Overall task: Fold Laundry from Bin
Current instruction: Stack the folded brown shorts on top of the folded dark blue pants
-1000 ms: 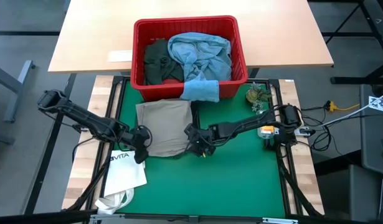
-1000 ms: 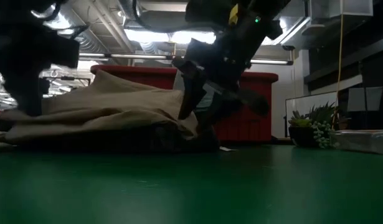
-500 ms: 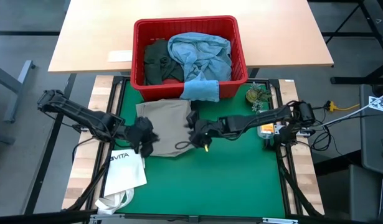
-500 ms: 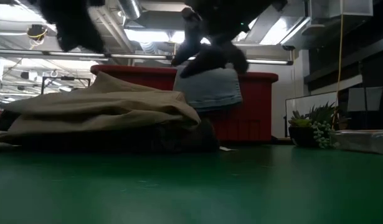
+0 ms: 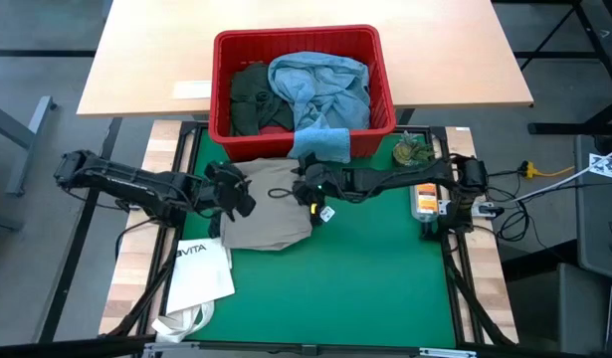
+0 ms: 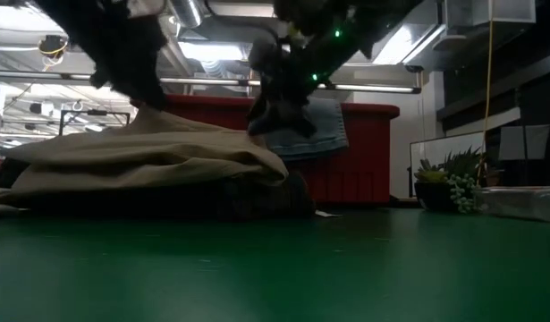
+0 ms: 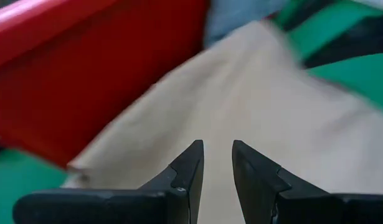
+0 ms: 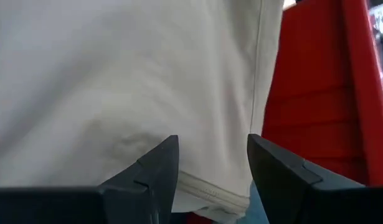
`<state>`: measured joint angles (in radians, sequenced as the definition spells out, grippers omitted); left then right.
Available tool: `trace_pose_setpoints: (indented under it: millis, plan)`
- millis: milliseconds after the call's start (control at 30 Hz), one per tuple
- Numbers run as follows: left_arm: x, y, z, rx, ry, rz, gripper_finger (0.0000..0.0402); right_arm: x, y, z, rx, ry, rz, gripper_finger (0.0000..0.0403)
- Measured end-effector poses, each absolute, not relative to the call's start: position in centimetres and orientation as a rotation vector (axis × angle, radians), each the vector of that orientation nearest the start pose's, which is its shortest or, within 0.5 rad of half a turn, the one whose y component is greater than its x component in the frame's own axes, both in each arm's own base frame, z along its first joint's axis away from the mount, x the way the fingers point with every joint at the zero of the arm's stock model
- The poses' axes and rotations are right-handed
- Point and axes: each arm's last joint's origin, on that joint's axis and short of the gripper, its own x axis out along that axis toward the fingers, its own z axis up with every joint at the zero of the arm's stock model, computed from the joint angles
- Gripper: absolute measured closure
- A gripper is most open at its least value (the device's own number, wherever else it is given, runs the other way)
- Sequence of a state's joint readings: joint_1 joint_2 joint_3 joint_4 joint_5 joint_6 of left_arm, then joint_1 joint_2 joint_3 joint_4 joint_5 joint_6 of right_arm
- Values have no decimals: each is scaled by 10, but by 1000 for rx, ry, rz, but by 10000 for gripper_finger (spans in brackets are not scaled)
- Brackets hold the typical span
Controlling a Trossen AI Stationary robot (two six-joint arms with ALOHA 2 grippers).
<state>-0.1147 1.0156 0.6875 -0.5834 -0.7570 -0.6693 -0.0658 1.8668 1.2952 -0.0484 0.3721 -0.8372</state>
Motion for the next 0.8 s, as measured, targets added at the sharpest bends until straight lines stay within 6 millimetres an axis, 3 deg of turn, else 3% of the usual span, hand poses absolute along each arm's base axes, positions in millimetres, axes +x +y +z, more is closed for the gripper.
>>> trace_pose_setpoints:
  millis: [300,567,800]
  plan:
    - [168,33,190,-254,687,1052,322,418,-57,182,-866,866,-123,212]
    - [152,41,145,-355,714,1038,322,424,-61,150,-865,927,-91,212]
    - [150,41,138,-365,695,1031,322,424,-60,148,-877,937,-90,212]
